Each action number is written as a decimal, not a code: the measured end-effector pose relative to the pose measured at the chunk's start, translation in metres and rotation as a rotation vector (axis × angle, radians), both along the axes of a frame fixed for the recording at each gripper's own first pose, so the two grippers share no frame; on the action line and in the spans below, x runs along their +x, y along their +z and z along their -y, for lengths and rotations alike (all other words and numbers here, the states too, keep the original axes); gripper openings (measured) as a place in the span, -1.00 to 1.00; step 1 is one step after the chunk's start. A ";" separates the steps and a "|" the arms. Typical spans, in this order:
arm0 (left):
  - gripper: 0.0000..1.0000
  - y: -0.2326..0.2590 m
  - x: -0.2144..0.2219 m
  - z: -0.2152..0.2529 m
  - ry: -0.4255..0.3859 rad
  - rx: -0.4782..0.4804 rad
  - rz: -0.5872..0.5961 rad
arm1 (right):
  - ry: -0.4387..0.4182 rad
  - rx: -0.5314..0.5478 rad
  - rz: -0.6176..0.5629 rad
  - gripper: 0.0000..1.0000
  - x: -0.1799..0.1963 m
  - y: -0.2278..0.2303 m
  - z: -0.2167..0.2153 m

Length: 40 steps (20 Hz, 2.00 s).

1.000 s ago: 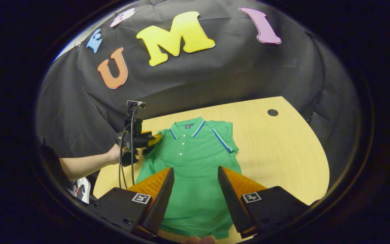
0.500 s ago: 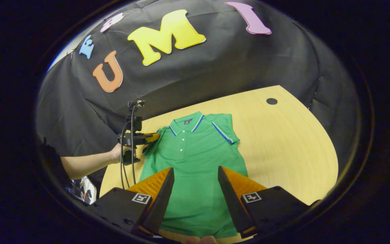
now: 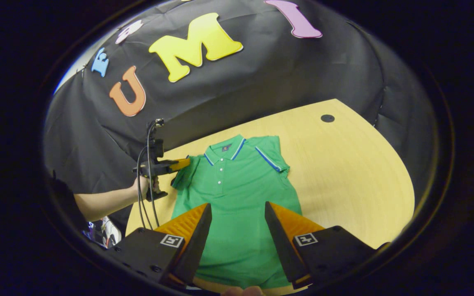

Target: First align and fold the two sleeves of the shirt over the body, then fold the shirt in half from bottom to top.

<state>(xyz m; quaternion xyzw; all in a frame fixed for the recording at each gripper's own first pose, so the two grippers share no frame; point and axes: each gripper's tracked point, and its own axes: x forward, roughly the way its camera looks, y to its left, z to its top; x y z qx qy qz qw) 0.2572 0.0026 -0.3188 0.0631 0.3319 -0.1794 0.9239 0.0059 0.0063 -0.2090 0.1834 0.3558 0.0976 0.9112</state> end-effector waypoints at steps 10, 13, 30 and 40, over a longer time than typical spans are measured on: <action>-0.84 0.022 -0.003 0.059 -0.015 0.006 0.020 | -0.043 0.010 0.037 0.60 -0.013 0.010 0.024; -0.87 -0.002 -0.010 0.067 0.006 0.039 -0.050 | -0.066 0.008 0.022 0.60 -0.024 0.007 0.037; 0.97 0.136 -0.165 0.011 0.093 -0.129 0.140 | 0.056 -0.200 0.156 0.77 -0.024 0.045 0.023; 0.99 0.084 -0.332 -0.038 0.058 -0.227 -0.068 | 0.178 -0.053 -0.080 0.77 -0.094 -0.007 0.024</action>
